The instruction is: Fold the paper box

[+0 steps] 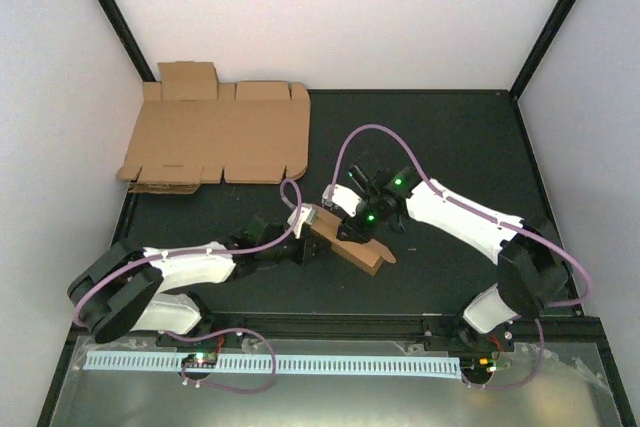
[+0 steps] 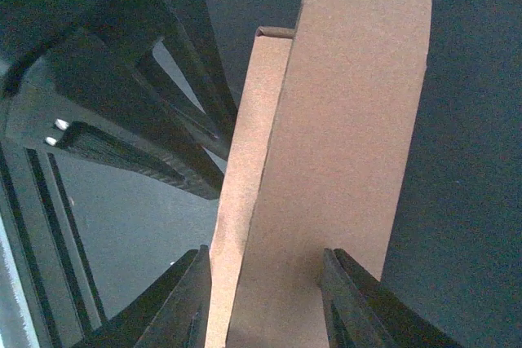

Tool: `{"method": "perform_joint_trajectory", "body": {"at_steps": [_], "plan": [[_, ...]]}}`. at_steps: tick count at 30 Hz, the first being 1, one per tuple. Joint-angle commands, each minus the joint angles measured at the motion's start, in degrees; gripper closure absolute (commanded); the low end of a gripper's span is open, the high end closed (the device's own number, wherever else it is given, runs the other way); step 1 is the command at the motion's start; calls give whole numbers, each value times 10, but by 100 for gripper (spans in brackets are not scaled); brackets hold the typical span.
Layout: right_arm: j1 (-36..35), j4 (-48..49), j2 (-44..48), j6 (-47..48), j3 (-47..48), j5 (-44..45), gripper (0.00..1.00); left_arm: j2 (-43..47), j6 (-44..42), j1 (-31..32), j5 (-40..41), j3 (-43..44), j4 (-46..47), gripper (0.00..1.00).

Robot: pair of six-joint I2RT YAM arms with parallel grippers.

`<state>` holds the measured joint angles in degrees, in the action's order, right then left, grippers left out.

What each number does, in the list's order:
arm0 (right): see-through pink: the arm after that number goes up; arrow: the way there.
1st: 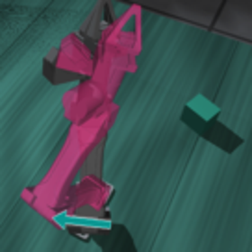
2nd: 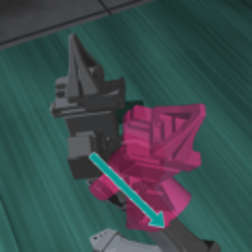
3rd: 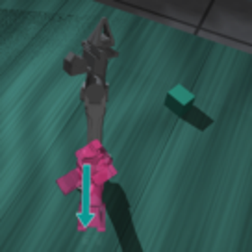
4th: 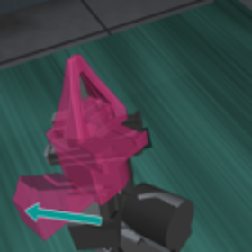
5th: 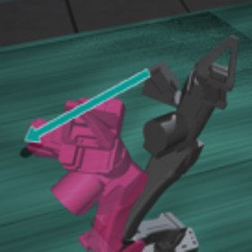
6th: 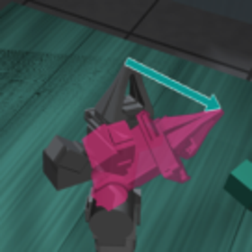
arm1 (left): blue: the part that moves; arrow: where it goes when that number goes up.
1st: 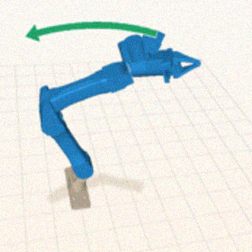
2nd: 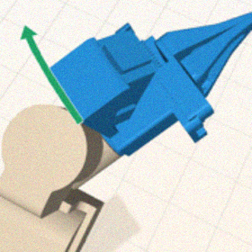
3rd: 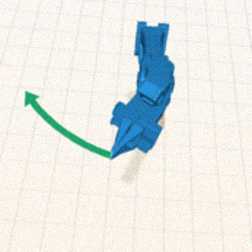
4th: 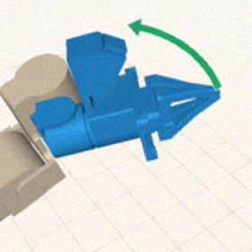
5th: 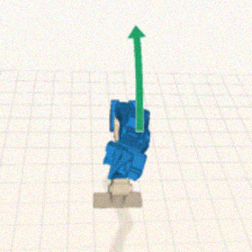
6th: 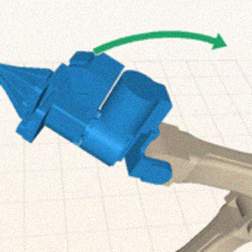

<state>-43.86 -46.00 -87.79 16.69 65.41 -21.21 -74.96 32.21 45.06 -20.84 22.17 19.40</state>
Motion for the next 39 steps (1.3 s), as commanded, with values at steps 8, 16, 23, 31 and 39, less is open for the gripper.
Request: {"method": "perform_joint_trajectory", "body": {"at_steps": [8,16,23,31,39], "plan": [[-5,28,35,-23,-33,54,53,103,-31,-16,42,8,-86,77],[-5,53,68,-39,-43,55,31,197,-67,-47,53,22,-184,77],[-5,70,101,-61,-61,66,0,233,-99,-89,33,44,-227,77],[-11,53,138,-116,-61,128,1,244,-142,-150,0,87,-272,75],[-15,98,232,-231,-98,276,1,249,-169,-175,-35,104,-259,63]]}}
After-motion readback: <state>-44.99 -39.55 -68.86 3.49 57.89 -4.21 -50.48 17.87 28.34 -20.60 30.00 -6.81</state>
